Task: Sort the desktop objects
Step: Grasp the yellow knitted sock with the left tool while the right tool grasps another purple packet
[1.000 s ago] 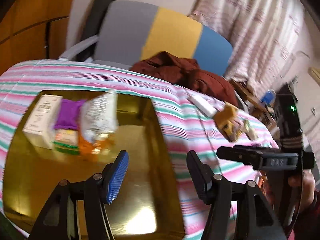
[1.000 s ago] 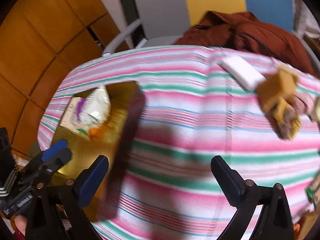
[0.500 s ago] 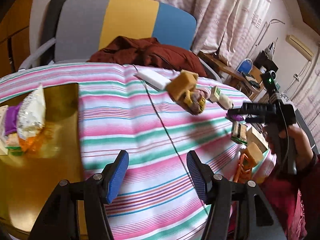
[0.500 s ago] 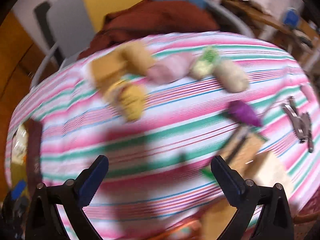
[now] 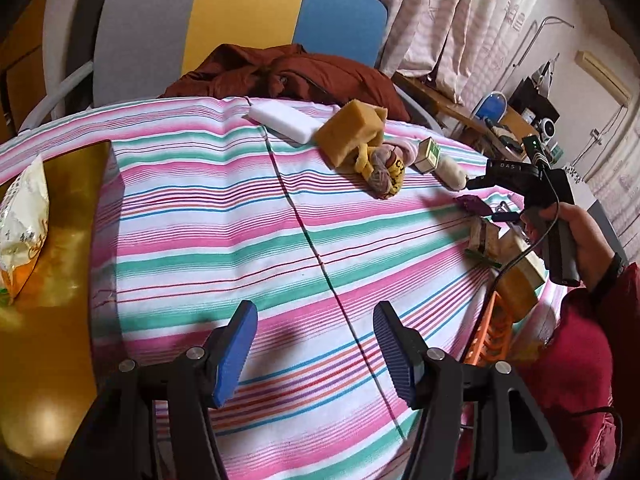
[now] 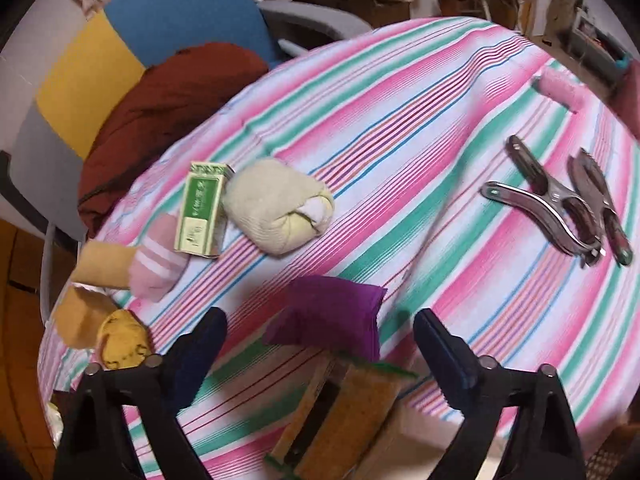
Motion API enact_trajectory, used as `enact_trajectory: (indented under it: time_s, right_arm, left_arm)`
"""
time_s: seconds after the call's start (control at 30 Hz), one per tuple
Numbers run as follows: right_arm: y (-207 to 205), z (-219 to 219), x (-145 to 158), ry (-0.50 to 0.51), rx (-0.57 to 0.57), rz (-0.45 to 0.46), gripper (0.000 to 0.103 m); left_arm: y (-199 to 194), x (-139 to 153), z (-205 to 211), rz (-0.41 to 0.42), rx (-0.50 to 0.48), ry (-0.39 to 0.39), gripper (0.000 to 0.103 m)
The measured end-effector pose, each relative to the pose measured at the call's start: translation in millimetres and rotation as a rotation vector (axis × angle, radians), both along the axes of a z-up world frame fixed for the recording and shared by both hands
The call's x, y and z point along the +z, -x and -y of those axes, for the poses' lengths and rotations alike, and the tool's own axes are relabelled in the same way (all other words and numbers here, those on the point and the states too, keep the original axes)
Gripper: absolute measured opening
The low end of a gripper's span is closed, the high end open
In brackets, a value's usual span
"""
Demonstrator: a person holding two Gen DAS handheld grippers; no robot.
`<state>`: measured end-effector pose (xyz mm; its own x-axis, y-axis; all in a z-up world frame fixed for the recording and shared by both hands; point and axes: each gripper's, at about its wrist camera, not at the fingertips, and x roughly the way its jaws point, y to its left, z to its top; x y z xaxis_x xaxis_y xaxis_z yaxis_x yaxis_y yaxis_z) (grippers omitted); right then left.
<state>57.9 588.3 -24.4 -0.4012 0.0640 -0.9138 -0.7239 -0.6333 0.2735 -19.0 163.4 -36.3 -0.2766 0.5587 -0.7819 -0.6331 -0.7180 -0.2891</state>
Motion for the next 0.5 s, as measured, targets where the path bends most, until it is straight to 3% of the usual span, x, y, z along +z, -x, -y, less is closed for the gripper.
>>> enact_trajectory:
  time_s: [0.2,0.4,0.5]
  right_arm:
    - [14.4,9.3,-10.4,0.021,0.080,0.027,0.063]
    - [21.6,19.4,-12.4,0.013,0.128,0.046,0.057]
    - [26.2,26.7,-8.4,0.010,0.165,0.025,0.057]
  left_arm:
    - [12.2,-5.8,-29.3,0.023,-0.021,0.003,0.061]
    - [27.9,-8.1,-78.4,0.030,-0.042,0.028,0.062]
    - [33.3,-8.2,-107.3,0.031,-0.062,0.025,0.068]
